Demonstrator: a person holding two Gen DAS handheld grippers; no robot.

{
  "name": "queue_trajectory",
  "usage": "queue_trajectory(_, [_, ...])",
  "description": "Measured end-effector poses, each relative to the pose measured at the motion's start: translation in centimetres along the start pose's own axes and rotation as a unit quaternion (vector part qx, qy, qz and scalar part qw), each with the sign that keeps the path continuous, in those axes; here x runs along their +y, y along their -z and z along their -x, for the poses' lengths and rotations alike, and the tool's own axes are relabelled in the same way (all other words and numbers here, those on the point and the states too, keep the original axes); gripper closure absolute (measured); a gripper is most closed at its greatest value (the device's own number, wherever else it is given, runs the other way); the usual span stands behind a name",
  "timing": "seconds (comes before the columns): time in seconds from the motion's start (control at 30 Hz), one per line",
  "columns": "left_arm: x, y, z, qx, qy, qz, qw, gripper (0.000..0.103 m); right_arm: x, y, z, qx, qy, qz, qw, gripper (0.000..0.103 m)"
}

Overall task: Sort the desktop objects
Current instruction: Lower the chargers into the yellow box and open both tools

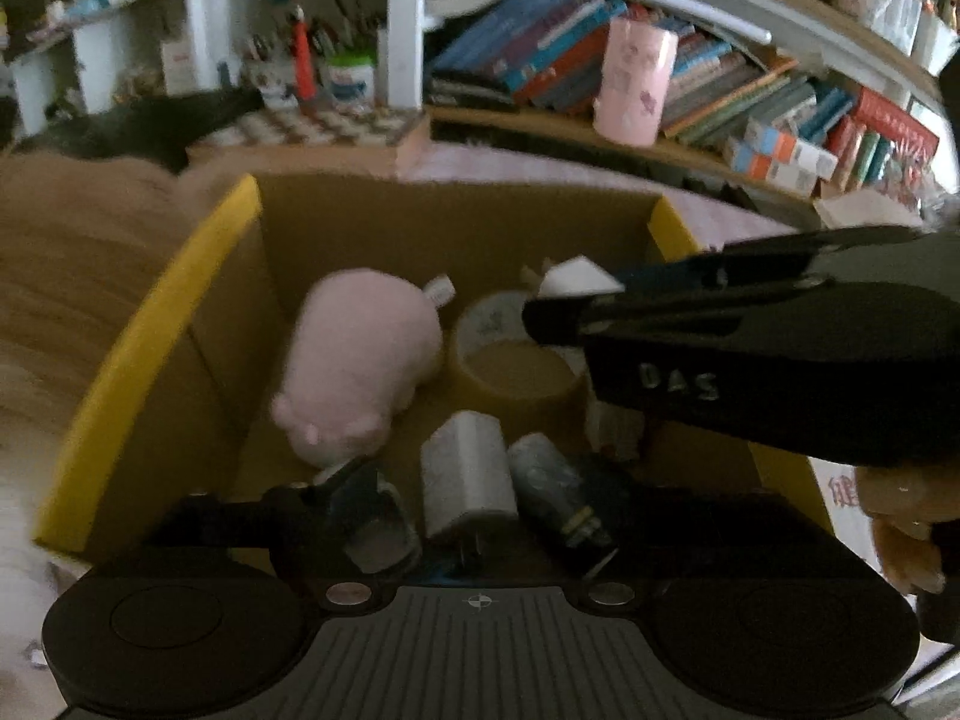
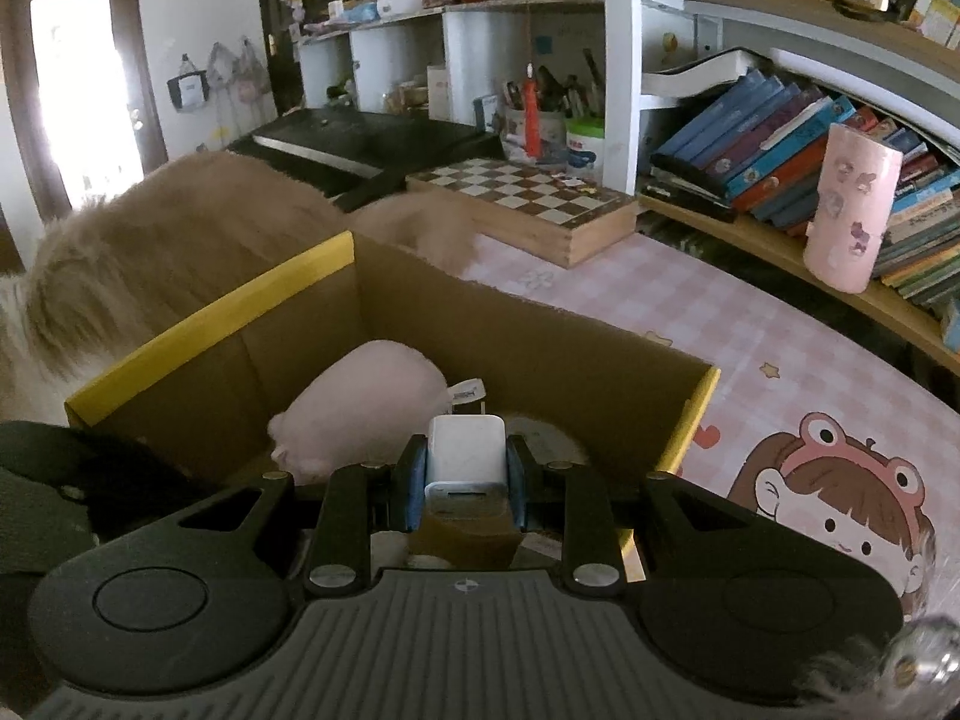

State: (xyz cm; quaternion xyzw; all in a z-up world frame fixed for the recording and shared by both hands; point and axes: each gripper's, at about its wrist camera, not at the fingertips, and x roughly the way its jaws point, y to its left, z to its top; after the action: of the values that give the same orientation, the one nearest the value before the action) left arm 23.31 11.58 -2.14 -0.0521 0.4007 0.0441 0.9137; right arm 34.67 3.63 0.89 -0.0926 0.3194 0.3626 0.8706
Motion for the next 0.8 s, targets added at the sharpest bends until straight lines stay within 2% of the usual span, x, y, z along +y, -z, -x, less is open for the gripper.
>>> queue_trajectory(0.27, [1.5, 0.2, 4.0, -0.049, -0.029, 0.021, 0.9982, 0.015, 0.8, -0.1, -1.0, 0.018, 0.007, 0.032, 0.999, 0.079])
queue_trajectory(0.57, [2.3, 1.2, 5.7, -0.065, -0.041, 0.019, 0.9969, 0.015, 1.7, -0.3, -2.1, 0.042, 0.023, 0.062, 0.997, 0.079])
queue_trajectory(0.8, [2.9, 1.9, 7.1, -0.079, -0.035, 0.021, 0.996, 0.015, 2.2, -0.2, -0.8, 0.019, 0.041, 0.052, 0.998, 0.074])
